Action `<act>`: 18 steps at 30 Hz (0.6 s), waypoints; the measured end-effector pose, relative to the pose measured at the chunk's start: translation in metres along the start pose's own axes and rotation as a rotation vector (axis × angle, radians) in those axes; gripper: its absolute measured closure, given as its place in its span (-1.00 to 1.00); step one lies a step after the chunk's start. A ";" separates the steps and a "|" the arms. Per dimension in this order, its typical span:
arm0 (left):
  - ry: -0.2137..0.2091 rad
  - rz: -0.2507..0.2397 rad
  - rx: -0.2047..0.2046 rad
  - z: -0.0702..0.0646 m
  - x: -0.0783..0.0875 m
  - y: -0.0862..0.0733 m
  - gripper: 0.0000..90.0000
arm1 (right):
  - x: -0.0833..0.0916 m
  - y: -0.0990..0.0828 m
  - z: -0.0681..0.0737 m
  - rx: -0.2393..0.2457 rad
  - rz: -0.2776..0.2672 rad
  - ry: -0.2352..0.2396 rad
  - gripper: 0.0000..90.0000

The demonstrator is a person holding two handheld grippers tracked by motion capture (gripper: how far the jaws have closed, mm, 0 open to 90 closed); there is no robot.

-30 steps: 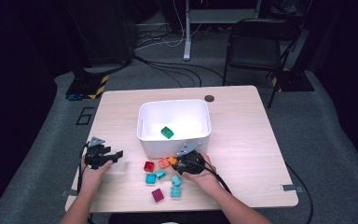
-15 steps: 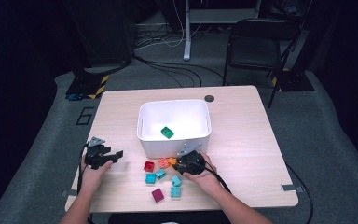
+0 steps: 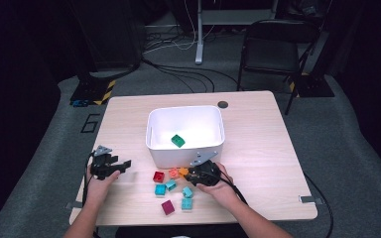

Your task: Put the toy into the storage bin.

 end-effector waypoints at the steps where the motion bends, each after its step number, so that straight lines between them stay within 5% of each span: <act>1: 0.000 0.000 0.000 0.000 0.000 0.000 -0.27 | 0.001 0.001 0.001 0.004 -0.002 0.006 0.49; 18: -0.005 0.006 0.001 0.000 0.000 0.000 -0.27 | 0.028 0.020 0.010 0.023 -0.008 0.063 0.49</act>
Point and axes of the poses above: each handheld gripper's, and its own axes: x roughly backward along the jaws, y roughly out of its top, z roughly to its left, the point moved 2 cm from there along -x, roughly forward along the jaws, and after that the axes turned 6 degrees about -x, right-handed, at the moved point
